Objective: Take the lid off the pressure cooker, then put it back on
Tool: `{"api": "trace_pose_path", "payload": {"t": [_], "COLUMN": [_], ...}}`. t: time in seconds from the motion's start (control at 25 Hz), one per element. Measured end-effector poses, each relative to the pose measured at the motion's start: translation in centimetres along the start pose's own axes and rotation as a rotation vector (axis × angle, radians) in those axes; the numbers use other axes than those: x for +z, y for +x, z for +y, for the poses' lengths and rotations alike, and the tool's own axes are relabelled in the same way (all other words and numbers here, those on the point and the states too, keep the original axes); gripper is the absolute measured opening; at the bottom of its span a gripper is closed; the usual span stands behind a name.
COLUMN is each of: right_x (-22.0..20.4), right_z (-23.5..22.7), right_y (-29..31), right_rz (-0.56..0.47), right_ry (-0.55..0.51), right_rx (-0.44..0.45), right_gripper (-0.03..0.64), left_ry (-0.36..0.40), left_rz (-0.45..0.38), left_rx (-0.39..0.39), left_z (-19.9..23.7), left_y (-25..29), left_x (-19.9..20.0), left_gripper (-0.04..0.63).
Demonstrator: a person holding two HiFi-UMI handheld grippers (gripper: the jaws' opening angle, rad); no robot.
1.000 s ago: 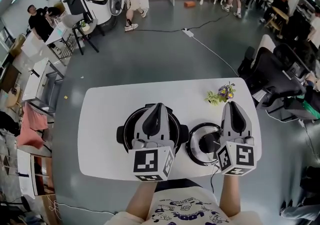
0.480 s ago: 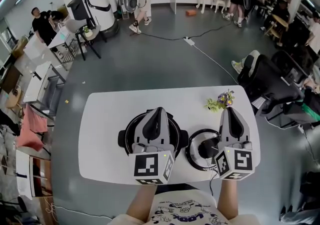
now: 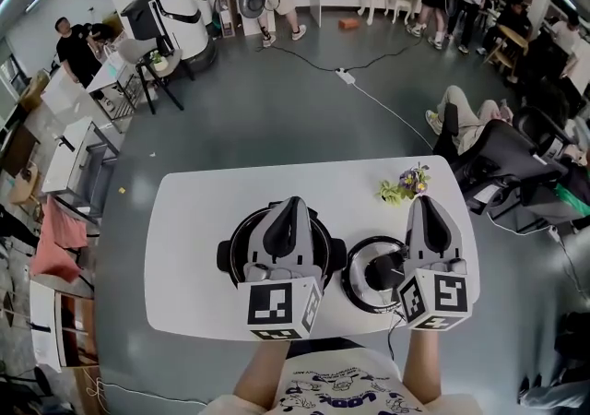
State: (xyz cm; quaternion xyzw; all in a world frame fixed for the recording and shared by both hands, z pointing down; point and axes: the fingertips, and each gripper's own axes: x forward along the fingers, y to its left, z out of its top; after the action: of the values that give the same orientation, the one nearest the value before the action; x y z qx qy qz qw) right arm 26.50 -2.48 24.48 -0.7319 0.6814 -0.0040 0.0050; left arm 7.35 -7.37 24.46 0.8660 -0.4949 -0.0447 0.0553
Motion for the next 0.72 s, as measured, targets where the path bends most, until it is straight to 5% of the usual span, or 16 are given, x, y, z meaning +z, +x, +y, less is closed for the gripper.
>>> {"api": "trace_pose_path", "payload": {"t": [0.4, 0.72], "right_x": [-3.0, -8.9], "right_z": [-1.0, -2.0], "right_y": [0.7, 0.6], "right_rz": [0.075, 0.258], "right_ry": [0.016, 0.059], "right_rx": [-0.001, 0.027], "right_gripper": [0.032, 0.158], "left_ry": [-0.005, -0.021], "left_rz": [0.032, 0.086], "left_rx": [-0.011, -0.016], "left_z": [-0.1, -0.1], "left_y": [0.8, 0.8], "left_x": [-1.9, -3.8], "left_gripper": [0.014, 0.014]}}
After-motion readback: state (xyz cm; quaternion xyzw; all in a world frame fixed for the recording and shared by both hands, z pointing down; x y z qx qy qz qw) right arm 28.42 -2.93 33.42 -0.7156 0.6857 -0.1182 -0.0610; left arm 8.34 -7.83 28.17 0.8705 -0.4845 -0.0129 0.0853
